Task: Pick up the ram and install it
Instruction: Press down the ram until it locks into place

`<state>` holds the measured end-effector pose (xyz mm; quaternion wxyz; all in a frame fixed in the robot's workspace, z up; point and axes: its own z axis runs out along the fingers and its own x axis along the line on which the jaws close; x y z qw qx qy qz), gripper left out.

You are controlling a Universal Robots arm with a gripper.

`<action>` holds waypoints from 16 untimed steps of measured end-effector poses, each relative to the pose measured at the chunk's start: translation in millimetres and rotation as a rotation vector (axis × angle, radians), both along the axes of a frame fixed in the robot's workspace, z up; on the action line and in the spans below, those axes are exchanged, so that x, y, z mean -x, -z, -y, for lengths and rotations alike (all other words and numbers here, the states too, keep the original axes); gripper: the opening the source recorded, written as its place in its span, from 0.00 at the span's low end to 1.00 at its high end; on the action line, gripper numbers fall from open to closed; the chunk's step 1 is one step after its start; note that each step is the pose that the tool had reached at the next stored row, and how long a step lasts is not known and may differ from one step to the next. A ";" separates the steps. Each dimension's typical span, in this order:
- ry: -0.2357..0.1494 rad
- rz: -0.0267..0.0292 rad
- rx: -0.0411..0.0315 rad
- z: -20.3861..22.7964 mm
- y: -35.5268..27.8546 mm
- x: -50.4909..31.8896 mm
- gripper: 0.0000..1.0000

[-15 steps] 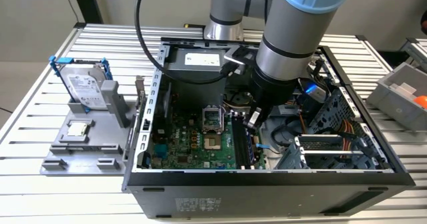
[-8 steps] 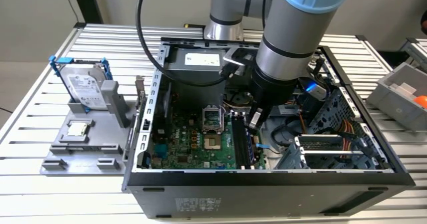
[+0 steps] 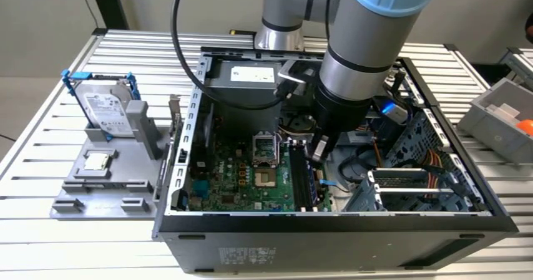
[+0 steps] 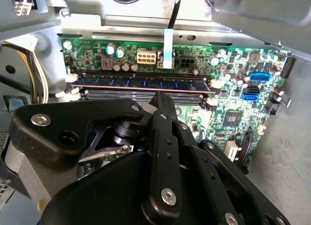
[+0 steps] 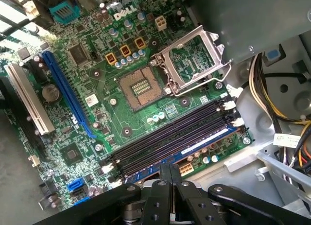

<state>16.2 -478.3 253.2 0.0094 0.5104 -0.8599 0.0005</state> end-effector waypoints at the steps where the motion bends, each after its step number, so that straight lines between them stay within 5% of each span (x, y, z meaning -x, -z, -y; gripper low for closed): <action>1: -0.004 0.0000 0.0000 0.0 0.0 0.0 0.00; 12: -0.047 0.0001 -0.0007 -0.3 0.2 0.0 0.00; 16: -0.081 0.0002 -0.0093 -0.7 0.2 0.1 0.00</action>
